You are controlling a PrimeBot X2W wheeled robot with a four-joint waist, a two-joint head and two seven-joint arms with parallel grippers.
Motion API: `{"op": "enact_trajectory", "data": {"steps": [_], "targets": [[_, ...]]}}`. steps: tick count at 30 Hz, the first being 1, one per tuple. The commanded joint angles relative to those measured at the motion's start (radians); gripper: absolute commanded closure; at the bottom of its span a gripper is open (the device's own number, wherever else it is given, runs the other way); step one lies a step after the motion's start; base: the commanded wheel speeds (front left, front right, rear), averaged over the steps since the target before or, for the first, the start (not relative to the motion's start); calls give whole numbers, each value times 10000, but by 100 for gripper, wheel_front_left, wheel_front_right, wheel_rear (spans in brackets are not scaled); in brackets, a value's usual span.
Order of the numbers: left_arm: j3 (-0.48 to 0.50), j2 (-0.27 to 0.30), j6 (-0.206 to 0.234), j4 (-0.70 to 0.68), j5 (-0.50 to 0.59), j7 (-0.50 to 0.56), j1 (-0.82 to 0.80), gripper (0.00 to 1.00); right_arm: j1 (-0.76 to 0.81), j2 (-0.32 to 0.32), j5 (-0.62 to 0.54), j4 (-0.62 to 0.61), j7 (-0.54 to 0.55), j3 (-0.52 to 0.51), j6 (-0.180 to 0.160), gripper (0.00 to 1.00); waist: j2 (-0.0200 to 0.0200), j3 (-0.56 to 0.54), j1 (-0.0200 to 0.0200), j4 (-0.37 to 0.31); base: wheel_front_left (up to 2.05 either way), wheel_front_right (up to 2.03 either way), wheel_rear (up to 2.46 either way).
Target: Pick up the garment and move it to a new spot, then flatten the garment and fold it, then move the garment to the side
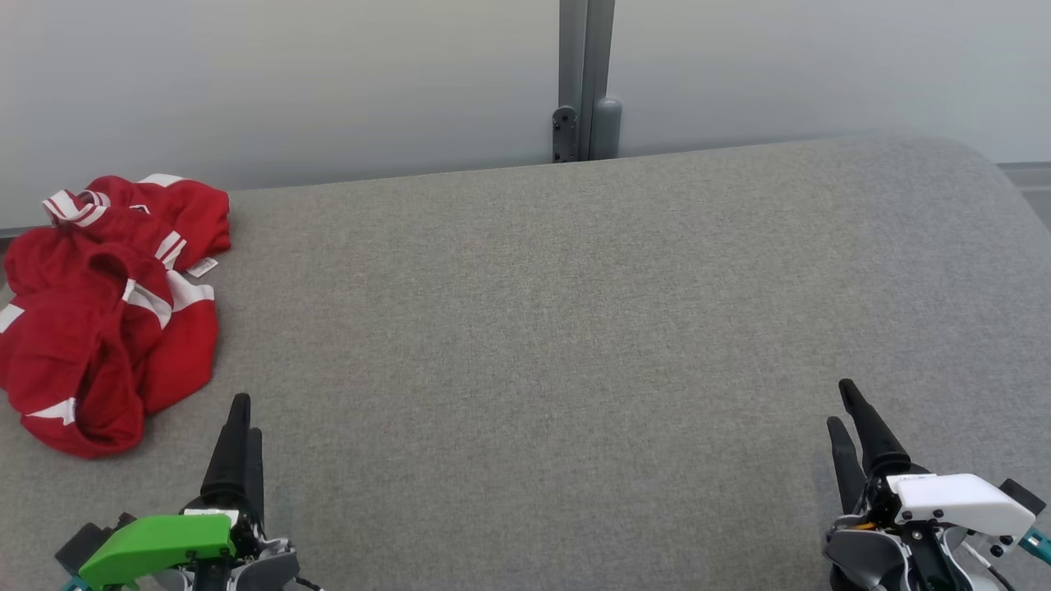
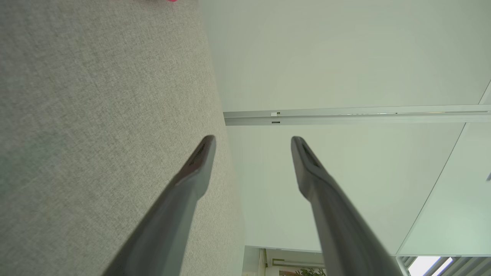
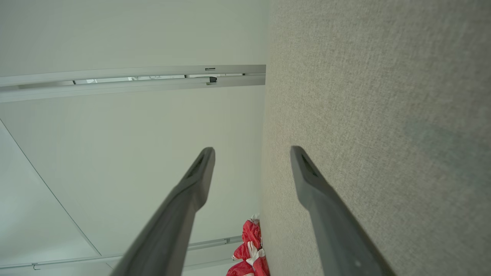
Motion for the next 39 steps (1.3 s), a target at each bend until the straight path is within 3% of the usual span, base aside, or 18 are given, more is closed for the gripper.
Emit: {"op": "enact_trajectory", "data": {"steps": [1,13,27,39], "targets": [[-79,44,16,-259,215,-103,-60,0,-76,-66,-157,-237,-106,48,3,0,0,0,0,2,0,0,0],[-513,62,439,-1015,1854,-610,-80,0,-24,-85,-1985,-881,-614,55,4,0,0,7,0,4,0,0,0],[-1028,82,949,-1654,4282,-1126,-26,0,81,-104,-5506,-1812,-1129,457,5,0,0,7,0,-2,0,0,0],[-1291,97,1240,-1851,6546,-1514,127,0,200,-115,-7415,-2200,-1523,672,6,0,0,1,0,1,0,0,0]]}}
